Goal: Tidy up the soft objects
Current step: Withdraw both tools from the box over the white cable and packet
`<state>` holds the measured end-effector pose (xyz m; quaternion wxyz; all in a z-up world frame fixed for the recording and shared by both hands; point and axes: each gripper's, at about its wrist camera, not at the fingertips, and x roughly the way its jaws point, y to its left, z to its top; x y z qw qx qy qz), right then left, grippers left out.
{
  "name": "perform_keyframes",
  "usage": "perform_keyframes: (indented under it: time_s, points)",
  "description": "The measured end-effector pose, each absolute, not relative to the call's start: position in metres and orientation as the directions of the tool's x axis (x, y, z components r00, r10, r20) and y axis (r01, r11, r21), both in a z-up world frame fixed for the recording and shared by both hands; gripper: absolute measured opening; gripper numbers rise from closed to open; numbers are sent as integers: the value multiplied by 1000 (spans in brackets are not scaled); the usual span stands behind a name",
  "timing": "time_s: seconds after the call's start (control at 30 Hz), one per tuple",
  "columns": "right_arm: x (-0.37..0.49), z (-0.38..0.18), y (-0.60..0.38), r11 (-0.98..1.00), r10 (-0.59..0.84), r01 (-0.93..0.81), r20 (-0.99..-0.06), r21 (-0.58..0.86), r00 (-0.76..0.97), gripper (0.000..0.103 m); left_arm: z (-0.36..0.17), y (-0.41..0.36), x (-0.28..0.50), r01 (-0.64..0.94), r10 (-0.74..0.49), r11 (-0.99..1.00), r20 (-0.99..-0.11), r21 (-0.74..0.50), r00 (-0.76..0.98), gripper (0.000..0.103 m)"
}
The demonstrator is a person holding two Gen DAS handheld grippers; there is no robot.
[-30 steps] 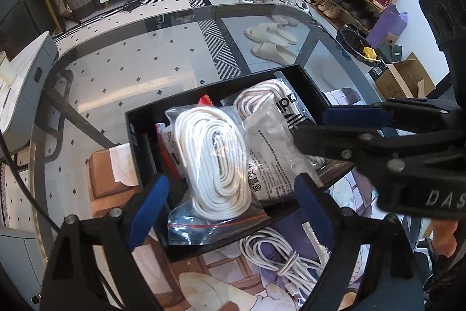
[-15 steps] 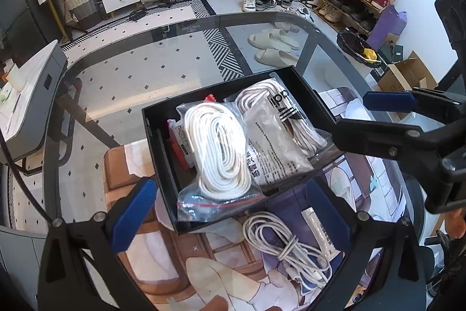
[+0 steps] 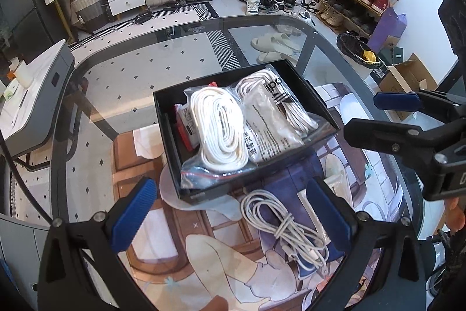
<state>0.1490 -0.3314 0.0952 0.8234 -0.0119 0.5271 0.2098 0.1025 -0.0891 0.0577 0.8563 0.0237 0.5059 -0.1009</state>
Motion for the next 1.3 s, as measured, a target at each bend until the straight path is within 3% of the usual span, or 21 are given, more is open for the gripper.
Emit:
perform_keyframes:
  time_s: [0.27, 1.3]
  points:
    - [134, 88, -337, 911, 337, -354, -876, 212, 345, 92, 59, -90, 85, 175, -115, 984, -857, -29, 503, 103]
    - [103, 37, -346, 917, 309, -340, -911, 208, 274, 92, 16, -110, 57, 177, -159, 980, -882, -87, 443, 103]
